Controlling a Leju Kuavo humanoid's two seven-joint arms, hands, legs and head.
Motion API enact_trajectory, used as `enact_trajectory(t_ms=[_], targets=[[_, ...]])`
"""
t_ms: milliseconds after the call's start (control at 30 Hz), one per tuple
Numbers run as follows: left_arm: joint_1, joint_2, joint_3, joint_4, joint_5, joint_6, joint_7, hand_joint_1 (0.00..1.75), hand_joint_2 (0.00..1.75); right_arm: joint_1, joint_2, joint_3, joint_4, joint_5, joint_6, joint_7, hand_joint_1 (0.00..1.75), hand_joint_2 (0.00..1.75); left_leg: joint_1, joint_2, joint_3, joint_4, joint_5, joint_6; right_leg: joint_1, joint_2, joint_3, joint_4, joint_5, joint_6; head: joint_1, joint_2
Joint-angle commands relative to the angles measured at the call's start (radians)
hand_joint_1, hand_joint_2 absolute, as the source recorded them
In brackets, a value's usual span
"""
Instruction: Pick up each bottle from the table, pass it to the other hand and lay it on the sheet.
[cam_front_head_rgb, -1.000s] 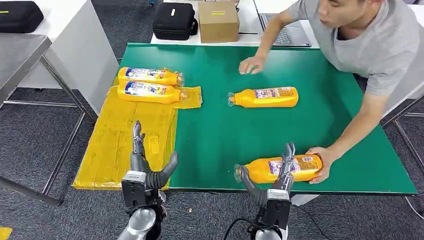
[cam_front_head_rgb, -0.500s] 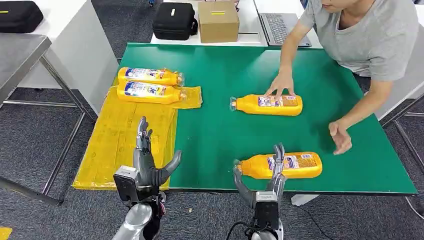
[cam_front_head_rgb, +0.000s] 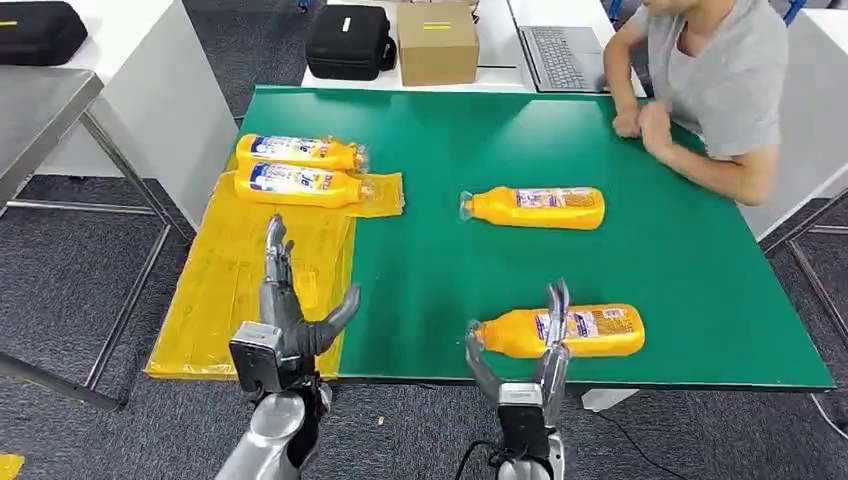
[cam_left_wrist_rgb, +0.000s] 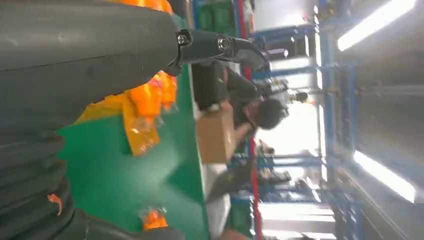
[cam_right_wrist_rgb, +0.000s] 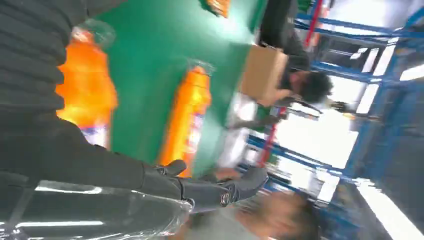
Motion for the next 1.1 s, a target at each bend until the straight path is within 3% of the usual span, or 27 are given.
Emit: enact_trajectory(t_ms=[33, 167, 300, 367, 400, 500, 533, 733, 767, 1100], targets=[[-0.075, 0.047, -0.020, 0.091, 0.062, -0.070, 0.003, 0.00, 1.75, -0.039, -0.046, -0.070, -0.040, 0.068, -0.001, 0.000, 0.00, 1.75, 0.000, 0.001, 0.006, -0.001, -0.002, -0.002, 0.001, 0.000, 0.006, -0.001, -0.002, -0.002, 0.000, 0.000], [-0.081, 0.042, 0.028, 0.141, 0.125, -0.167, 0.003, 0.00, 1.75, -0.051, -0.049, -0.108, -0.002, 0.078, -0.001, 0.000, 0.00, 1.75, 0.001, 0.001, 0.008, 0.000, -0.004, -0.003, 0.001, 0.000, 0.008, 0.000, -0.003, -0.002, 0.000, 0.000], [-0.053, 0.050, 0.068, 0.094, 0.068, -0.082, 0.003, 0.00, 1.75, -0.039, -0.029, -0.229, -0.002, 0.167, -0.001, 0.000, 0.00, 1.75, 0.001, 0.001, 0.009, -0.001, -0.003, -0.003, 0.001, 0.000, 0.009, -0.001, -0.003, -0.002, 0.000, 0.000], [-0.005, 0.067, 0.088, 0.019, 0.044, -0.055, 0.003, 0.00, 1.75, -0.029, -0.078, -0.210, 0.054, 0.129, -0.001, 0.000, 0.00, 1.75, 0.001, 0.002, 0.007, -0.002, -0.002, -0.002, 0.001, 0.001, 0.007, -0.002, -0.002, -0.002, 0.000, 0.000], [0.011, 0.070, 0.095, -0.005, 0.030, -0.048, 0.003, 0.00, 1.75, -0.015, -0.065, -0.261, 0.054, 0.208, -0.001, 0.000, 0.00, 0.00, 0.001, 0.003, 0.008, -0.002, -0.003, -0.002, 0.001, 0.002, 0.008, -0.002, -0.002, -0.002, 0.000, 0.000], [0.030, 0.069, 0.110, -0.025, 0.037, -0.068, 0.003, 0.00, 1.75, -0.008, -0.072, -0.334, 0.121, 0.316, -0.001, 0.017, 0.00, 0.00, 0.001, 0.001, 0.009, -0.002, -0.004, -0.002, 0.002, 0.000, 0.009, -0.002, -0.003, -0.002, 0.000, 0.000], [0.029, 0.068, 0.110, -0.019, 0.035, -0.069, 0.003, 0.00, 1.75, -0.013, -0.085, -0.341, 0.146, 0.345, -0.001, 0.038, 0.00, 1.75, 0.001, 0.001, 0.006, -0.002, -0.002, -0.001, 0.001, 0.000, 0.006, -0.002, -0.001, -0.001, 0.000, 0.000], [0.013, 0.059, 0.150, 0.008, 0.026, -0.077, 0.003, 0.00, 1.75, 0.032, -0.204, -0.249, 0.123, 0.532, -0.001, 0.257, 0.00, 1.75, 0.001, 0.000, 0.009, 0.000, -0.005, -0.002, 0.002, -0.001, 0.010, -0.001, -0.004, -0.002, 0.000, 0.000], [0.005, 0.060, 0.157, 0.008, 0.014, -0.065, 0.003, 0.00, 1.75, 0.034, -0.225, -0.231, 0.116, 0.545, -0.001, 0.281, 0.00, 1.75, 0.000, 0.000, 0.004, -0.001, -0.002, -0.002, 0.001, 0.000, 0.005, -0.001, -0.002, -0.001, 0.000, 0.000], [-0.027, 0.058, 0.179, 0.033, 0.019, -0.111, 0.003, 0.00, 1.75, 0.074, -0.321, -0.183, -0.037, 0.675, 0.112, 0.391, 0.00, 1.75, 0.000, 0.001, 0.002, 0.000, -0.002, -0.001, 0.000, 0.000, 0.002, 0.000, -0.001, -0.001, 0.000, 0.000]])
